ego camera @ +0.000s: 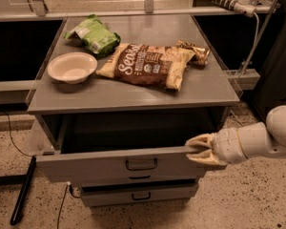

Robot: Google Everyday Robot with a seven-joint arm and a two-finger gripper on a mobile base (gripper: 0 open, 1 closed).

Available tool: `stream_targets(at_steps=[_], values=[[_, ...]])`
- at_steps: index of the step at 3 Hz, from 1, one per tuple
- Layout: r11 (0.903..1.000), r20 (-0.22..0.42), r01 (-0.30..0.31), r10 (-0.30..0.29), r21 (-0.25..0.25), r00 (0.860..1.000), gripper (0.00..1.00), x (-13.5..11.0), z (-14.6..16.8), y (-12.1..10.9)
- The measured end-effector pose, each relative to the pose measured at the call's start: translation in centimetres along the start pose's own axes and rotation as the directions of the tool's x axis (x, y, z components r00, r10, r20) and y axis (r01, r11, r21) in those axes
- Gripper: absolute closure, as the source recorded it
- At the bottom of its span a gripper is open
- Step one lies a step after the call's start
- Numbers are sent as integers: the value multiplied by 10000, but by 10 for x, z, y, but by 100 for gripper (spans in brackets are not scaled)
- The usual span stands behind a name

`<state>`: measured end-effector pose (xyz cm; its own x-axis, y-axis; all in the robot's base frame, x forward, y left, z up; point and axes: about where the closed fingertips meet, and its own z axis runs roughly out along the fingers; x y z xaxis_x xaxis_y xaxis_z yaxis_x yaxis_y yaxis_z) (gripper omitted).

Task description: Open top drawer

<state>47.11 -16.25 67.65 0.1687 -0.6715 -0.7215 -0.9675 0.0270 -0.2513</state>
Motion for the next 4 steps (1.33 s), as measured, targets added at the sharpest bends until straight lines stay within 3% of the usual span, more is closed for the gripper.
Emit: stream_targets(at_steps=[1, 2, 4], values=[[10000, 1, 0, 0, -1, 10000, 100, -5, -6, -2], [10000, 1, 0, 0, -1, 10000, 100, -5, -6, -2], [10000, 1, 1, -1, -2, 10000, 59, -5, -6, -2]])
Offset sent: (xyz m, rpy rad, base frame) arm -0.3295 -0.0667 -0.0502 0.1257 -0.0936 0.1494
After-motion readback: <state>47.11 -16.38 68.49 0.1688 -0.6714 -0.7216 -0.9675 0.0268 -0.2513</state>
